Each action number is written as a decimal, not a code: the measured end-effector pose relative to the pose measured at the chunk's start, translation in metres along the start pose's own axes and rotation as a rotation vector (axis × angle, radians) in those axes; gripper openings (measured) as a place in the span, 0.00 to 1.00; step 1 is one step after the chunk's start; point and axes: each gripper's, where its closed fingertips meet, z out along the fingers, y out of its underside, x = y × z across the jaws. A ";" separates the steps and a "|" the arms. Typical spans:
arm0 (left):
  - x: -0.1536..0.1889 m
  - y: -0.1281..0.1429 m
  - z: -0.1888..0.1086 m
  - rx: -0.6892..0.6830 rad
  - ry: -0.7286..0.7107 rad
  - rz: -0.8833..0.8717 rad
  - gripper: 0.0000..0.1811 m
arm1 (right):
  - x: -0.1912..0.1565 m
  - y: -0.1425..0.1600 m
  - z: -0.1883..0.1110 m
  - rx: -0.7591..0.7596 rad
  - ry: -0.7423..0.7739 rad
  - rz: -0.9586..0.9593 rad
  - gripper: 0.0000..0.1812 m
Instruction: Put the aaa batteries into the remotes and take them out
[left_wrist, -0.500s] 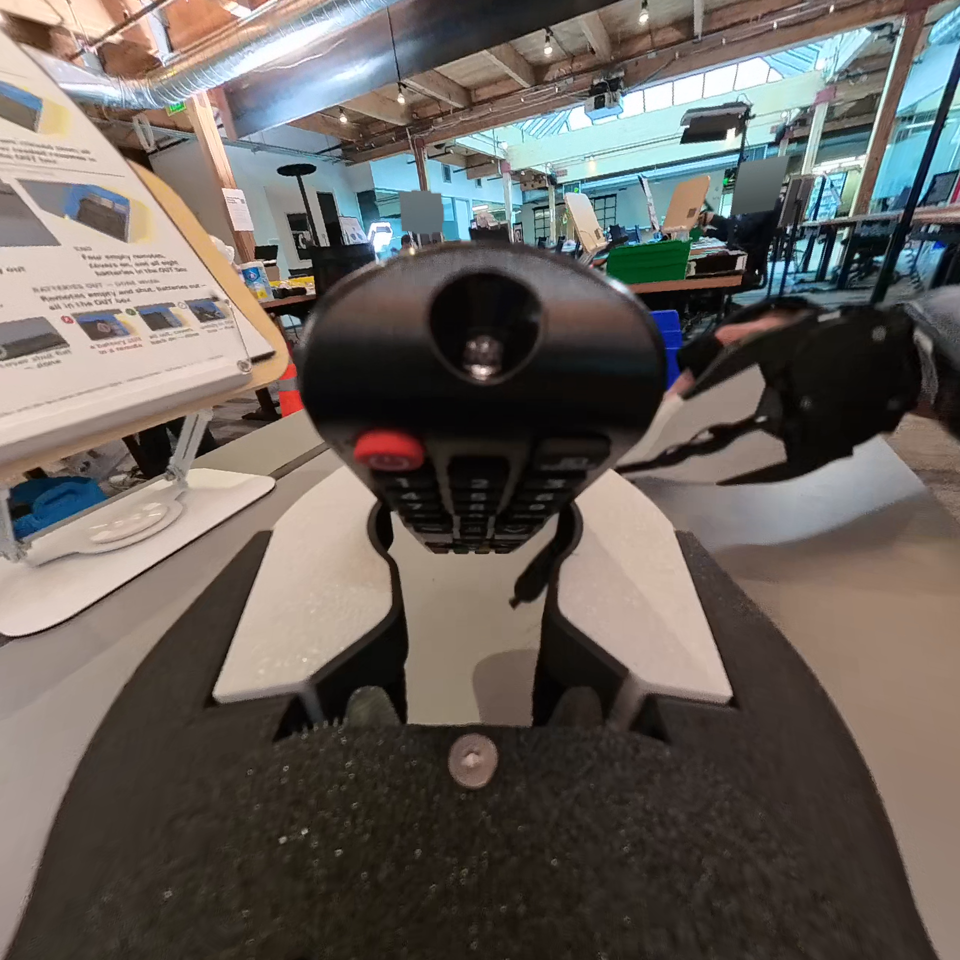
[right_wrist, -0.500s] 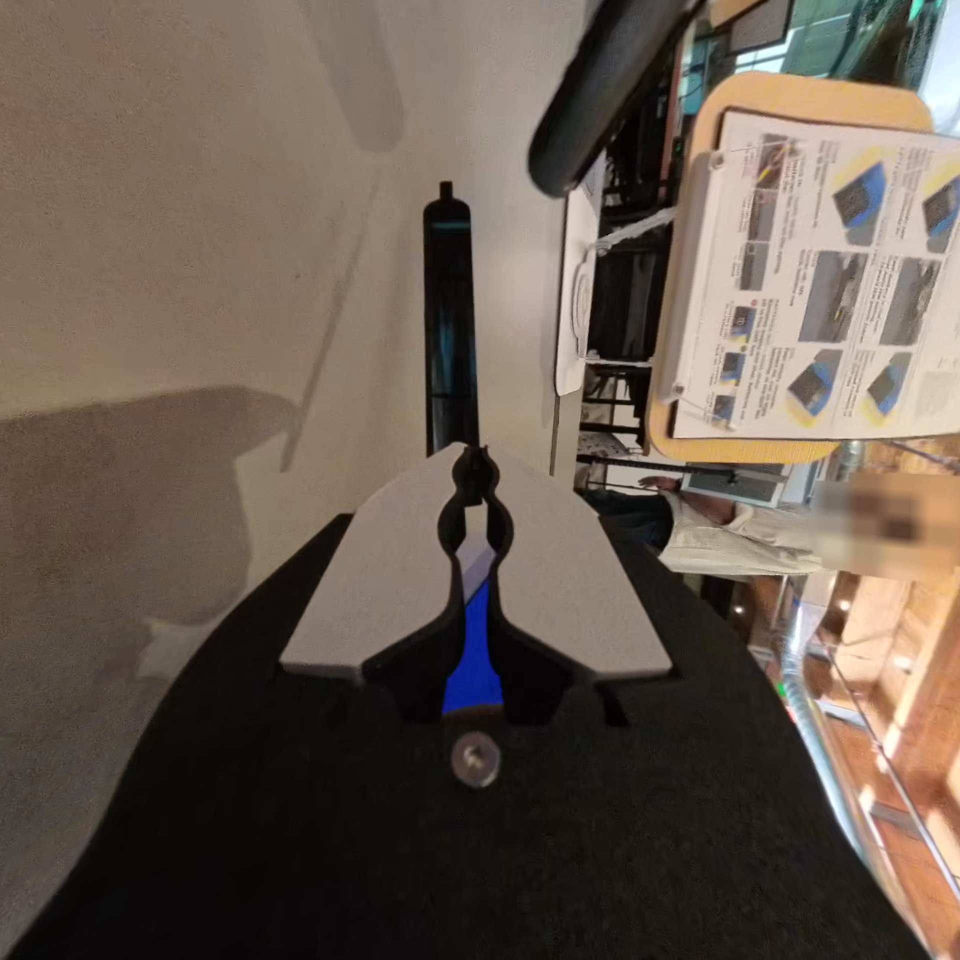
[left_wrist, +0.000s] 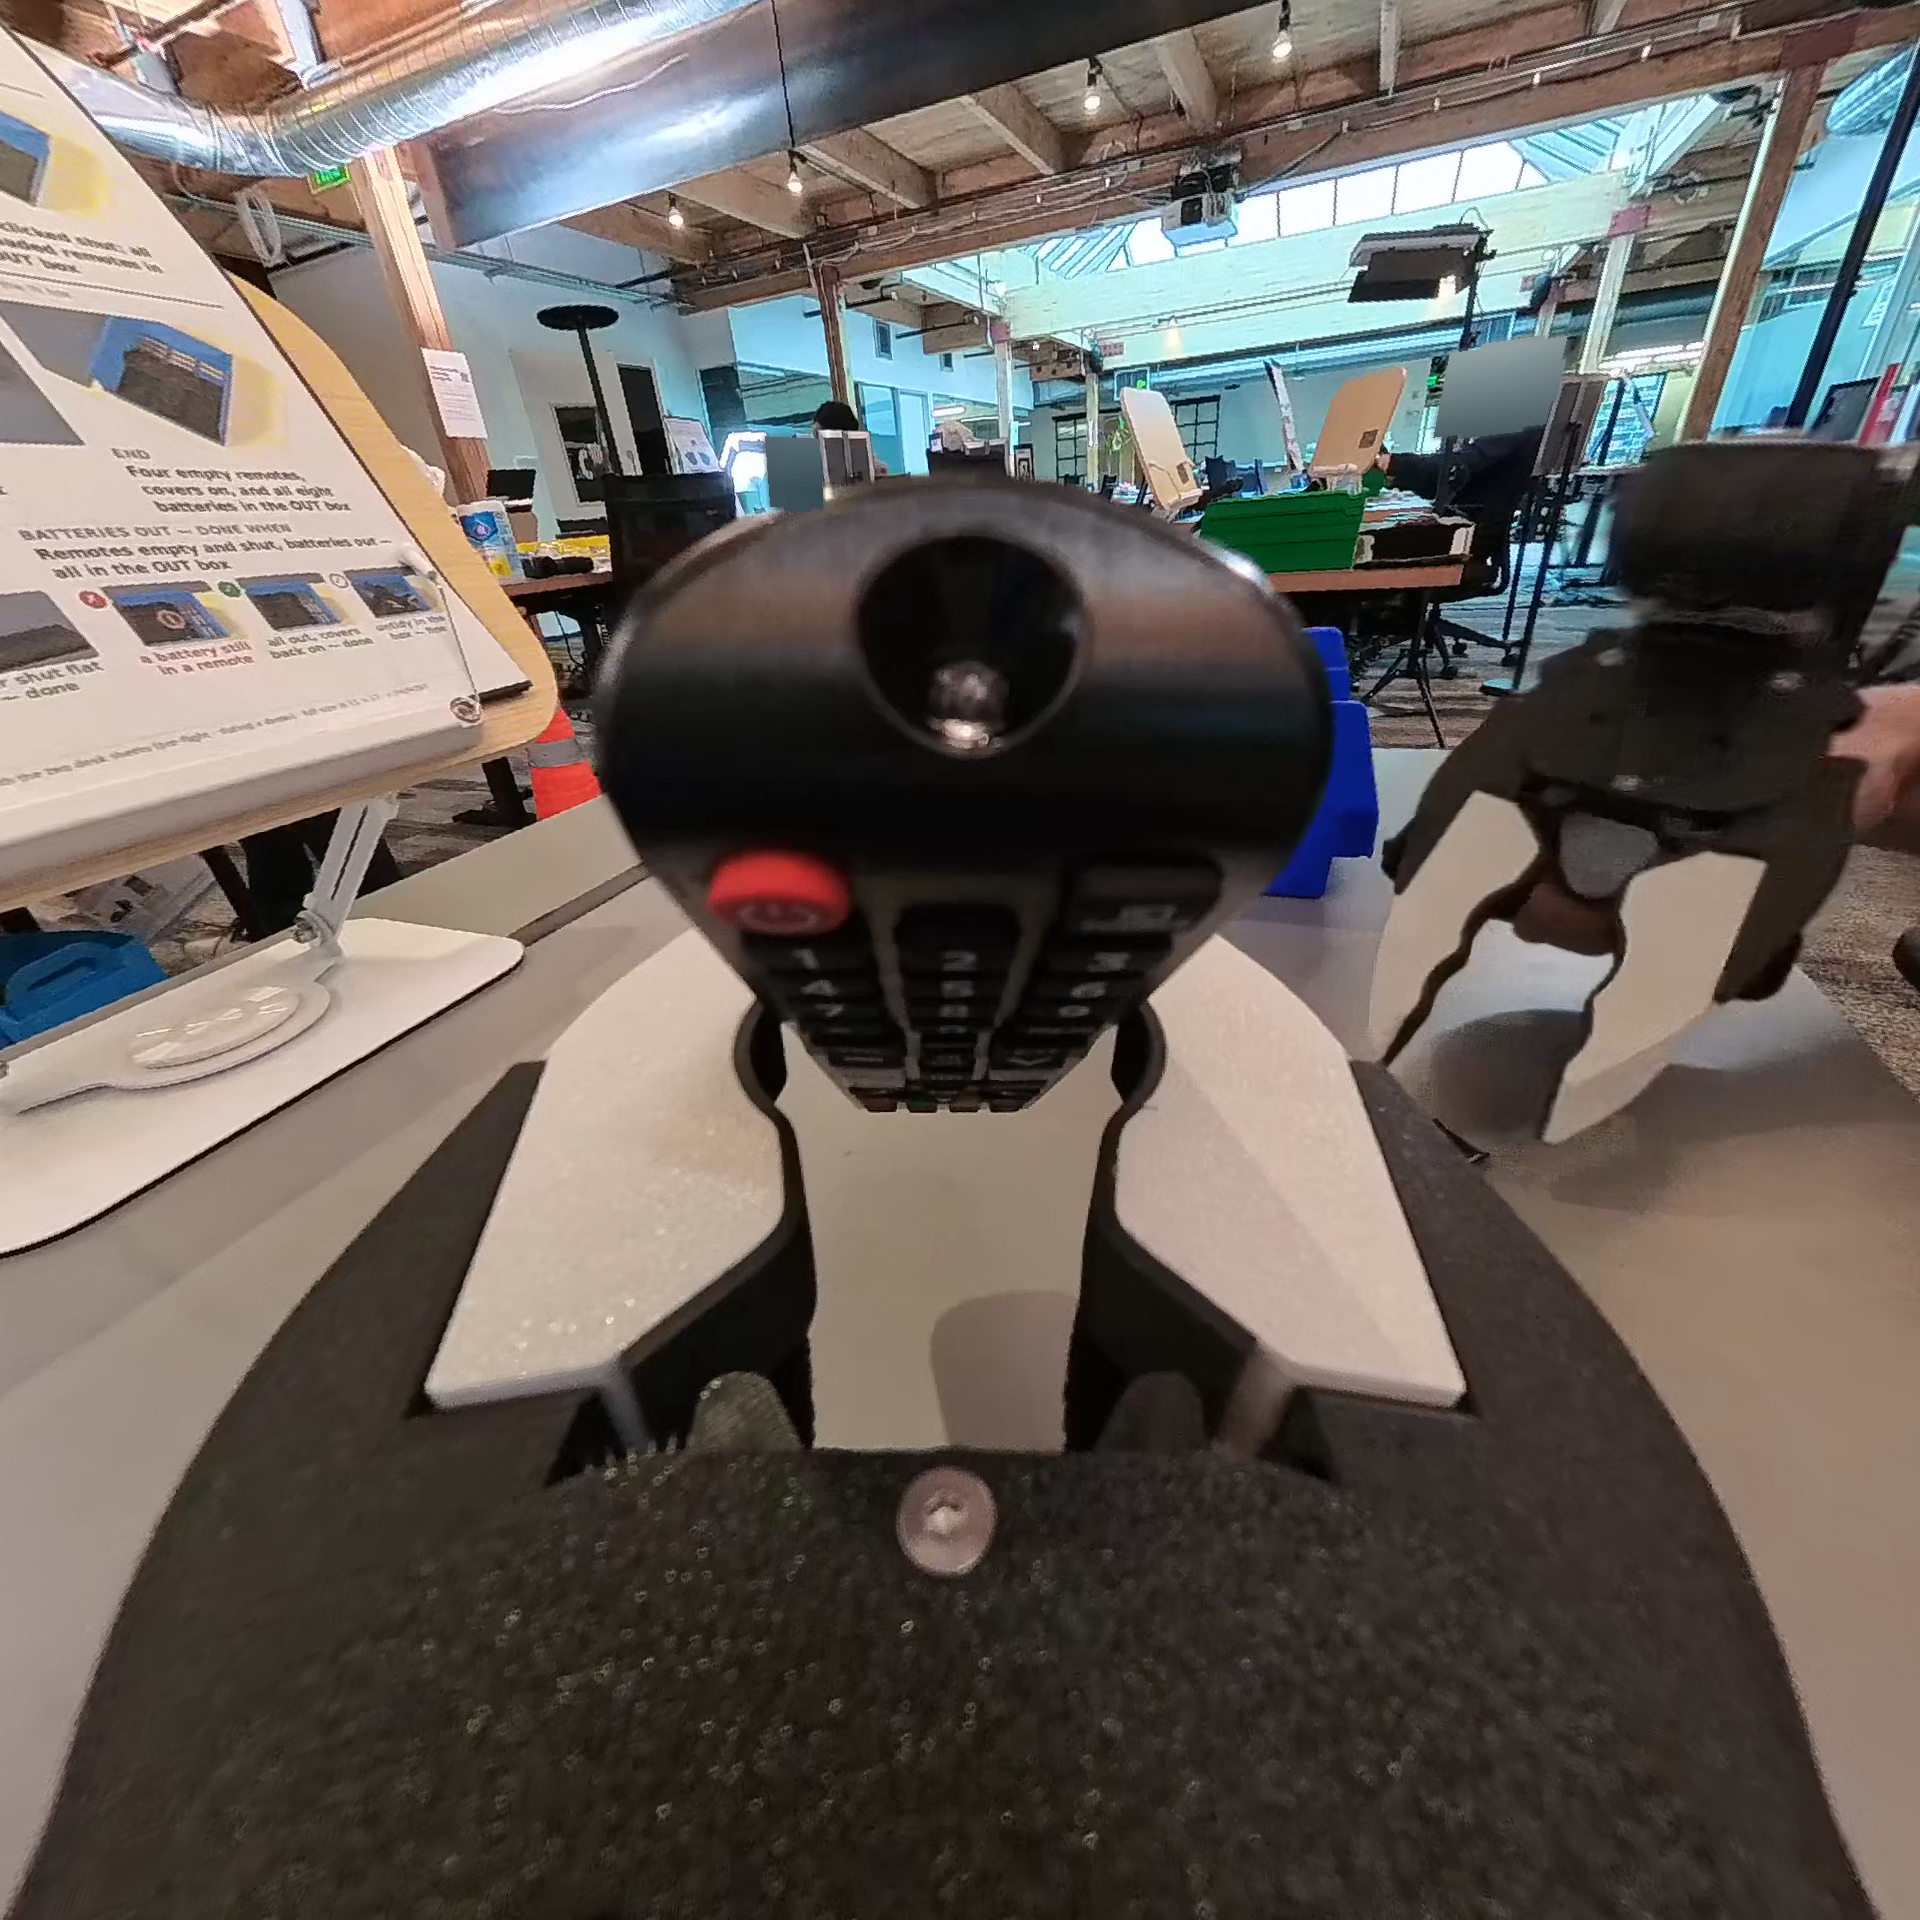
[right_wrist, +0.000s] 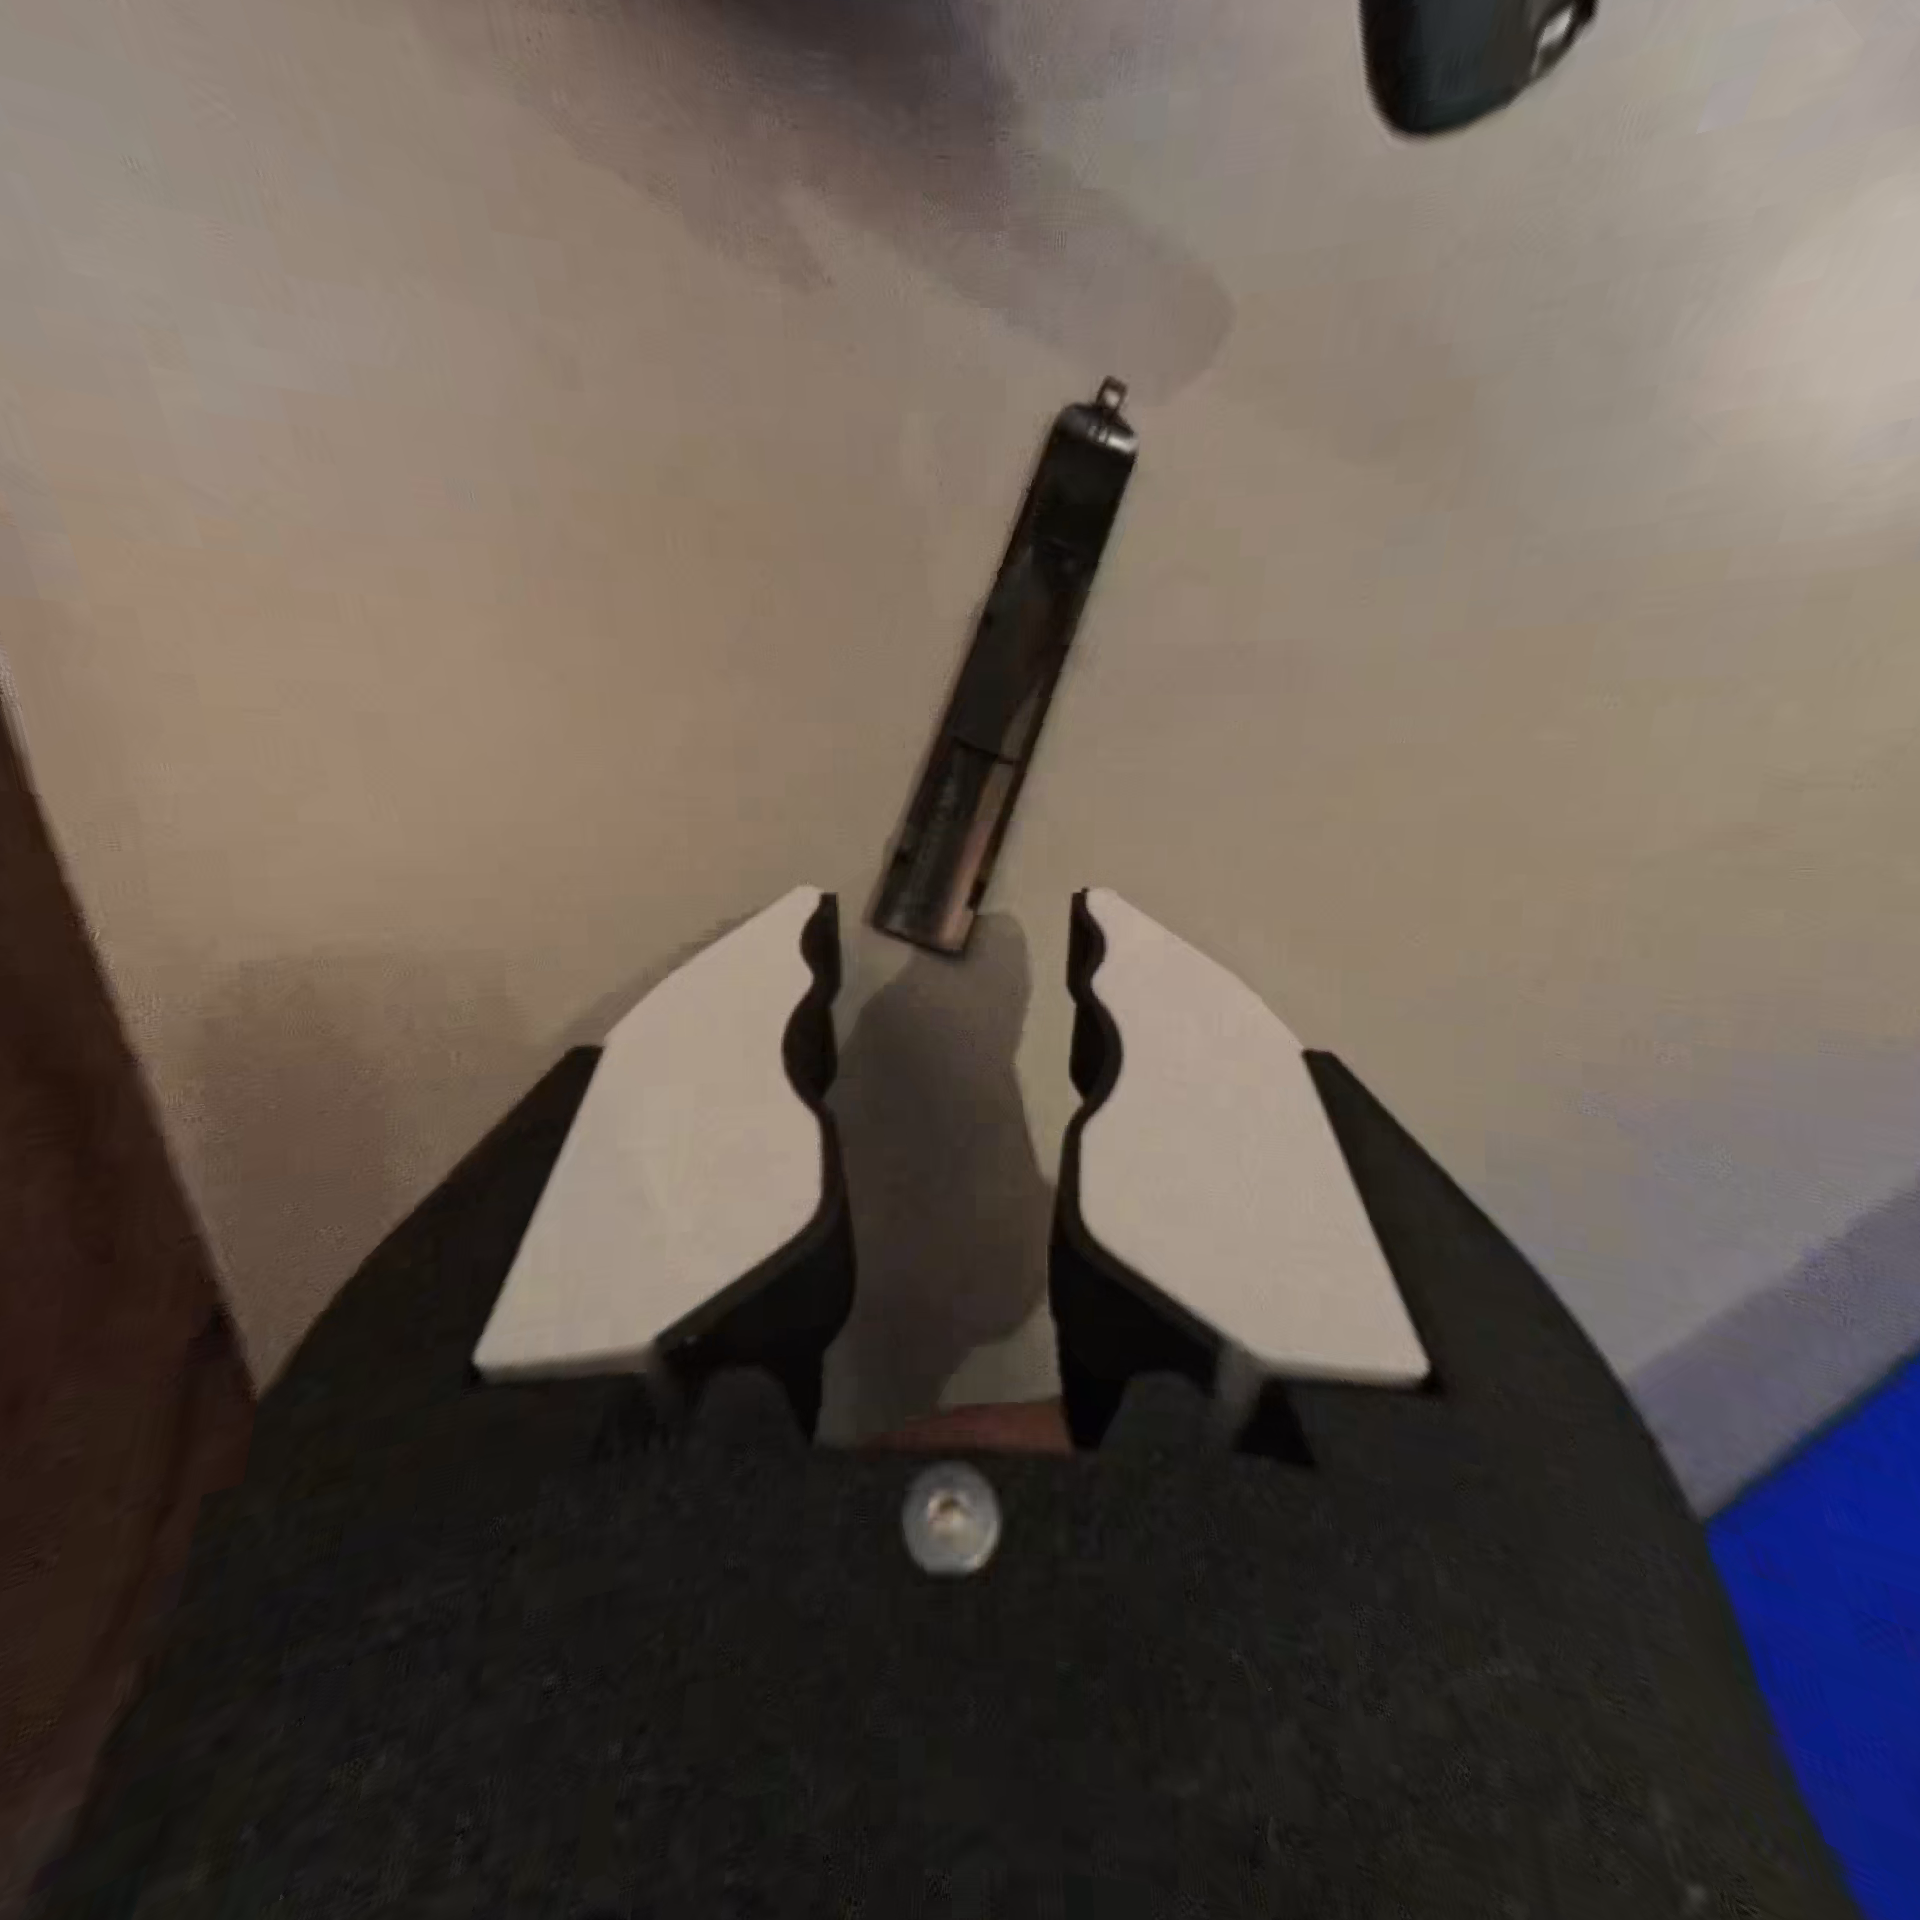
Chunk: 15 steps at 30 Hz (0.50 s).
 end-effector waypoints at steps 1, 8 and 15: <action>0.001 0.000 0.000 -0.002 0.004 0.001 0.34 | -0.004 0.002 -0.001 0.006 -0.065 0.107 0.25; 0.004 0.002 0.002 -0.009 0.013 0.007 0.34 | -0.007 0.004 -0.001 0.055 0.143 0.084 0.24; 0.009 0.003 0.003 -0.016 0.019 0.035 0.34 | -0.006 -0.009 -0.002 0.099 0.207 -0.021 0.15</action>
